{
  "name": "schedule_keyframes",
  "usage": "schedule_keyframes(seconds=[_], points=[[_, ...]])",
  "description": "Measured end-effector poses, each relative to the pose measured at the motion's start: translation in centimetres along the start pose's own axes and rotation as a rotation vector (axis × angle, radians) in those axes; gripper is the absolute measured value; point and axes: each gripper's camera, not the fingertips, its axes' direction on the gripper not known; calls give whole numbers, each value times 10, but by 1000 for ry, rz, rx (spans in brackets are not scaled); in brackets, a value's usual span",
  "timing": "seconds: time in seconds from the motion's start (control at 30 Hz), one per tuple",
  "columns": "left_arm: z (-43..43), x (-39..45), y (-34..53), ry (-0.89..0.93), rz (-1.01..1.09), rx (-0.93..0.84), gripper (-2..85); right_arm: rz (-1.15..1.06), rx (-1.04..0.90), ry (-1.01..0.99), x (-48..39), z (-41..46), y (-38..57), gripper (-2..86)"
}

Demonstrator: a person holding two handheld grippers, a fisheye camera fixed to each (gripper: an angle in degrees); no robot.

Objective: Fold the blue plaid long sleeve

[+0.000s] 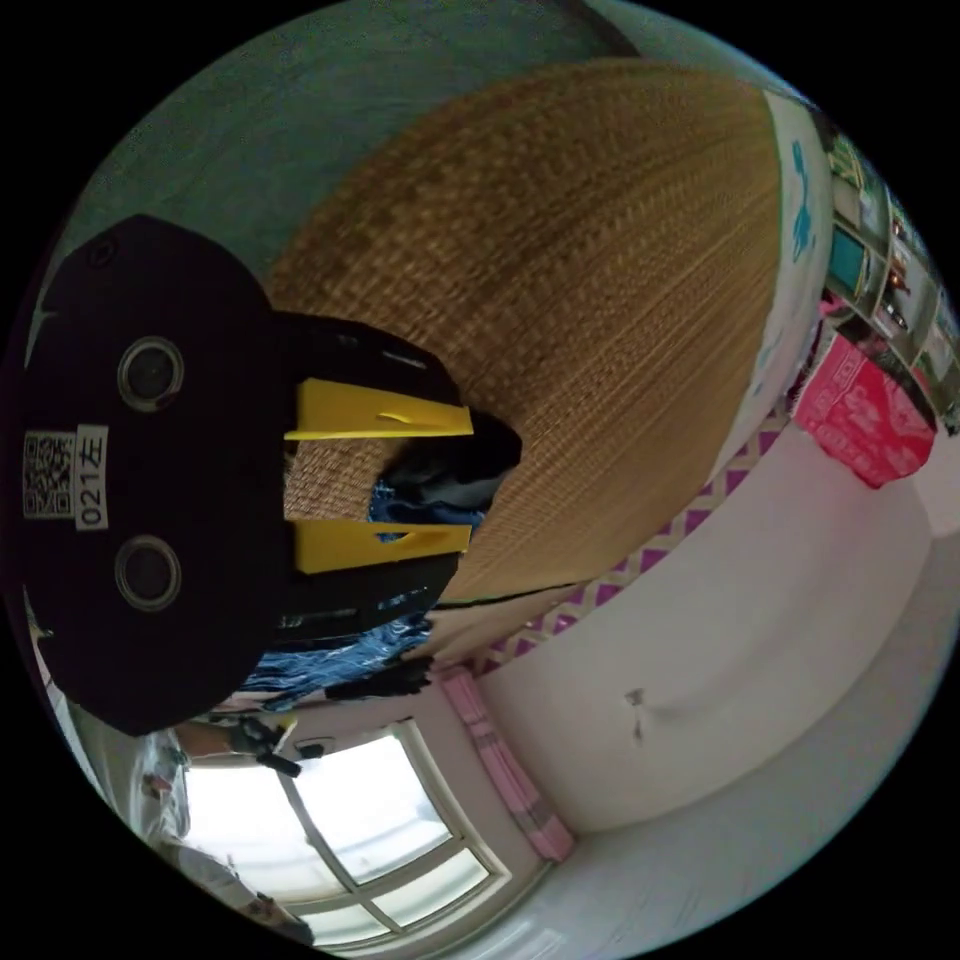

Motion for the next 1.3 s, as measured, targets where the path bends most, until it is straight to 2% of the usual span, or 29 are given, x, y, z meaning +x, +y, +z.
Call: schedule_keyframes(seconds=[0.03,0.1,0.17,0.27,0.37,0.47,0.67,0.77,0.93,1.03,1.1,1.3], points=[[3,-2,-3,-12,10,-24,102,-36,-32,0,-6,20,-30,80],[1,-7,-11,-92,45,-74,36,-89,-83,-1,-16,53,-73,79],[-15,-9,-11,-92,72,-25,2,-181,-128,-8,-34,100,-128,70],[-41,-19,-7,-14,65,56,-8,-328,-197,11,-61,167,-196,60],[-31,-50,-1,-17,-37,-68,-9,-458,-296,59,-82,245,-263,65],[-38,-70,3,91,-83,-29,-10,-570,-395,124,-97,313,-313,74],[-49,-85,-3,109,-54,-60,-9,-815,-560,90,-134,382,-351,69],[-54,-89,-9,110,-41,-62,-10,-886,-623,93,-151,394,-358,8],[-72,-84,-29,151,31,5,-10,-767,-467,111,-154,376,-403,-8],[-69,-86,-43,100,40,-21,-10,-698,-536,164,-146,404,-414,-7],[-51,-101,-45,71,-30,-98,-10,-665,-587,201,-142,429,-413,-3],[-60,-116,-43,120,-66,-71,-9,-454,-437,144,-115,411,-440,83]])
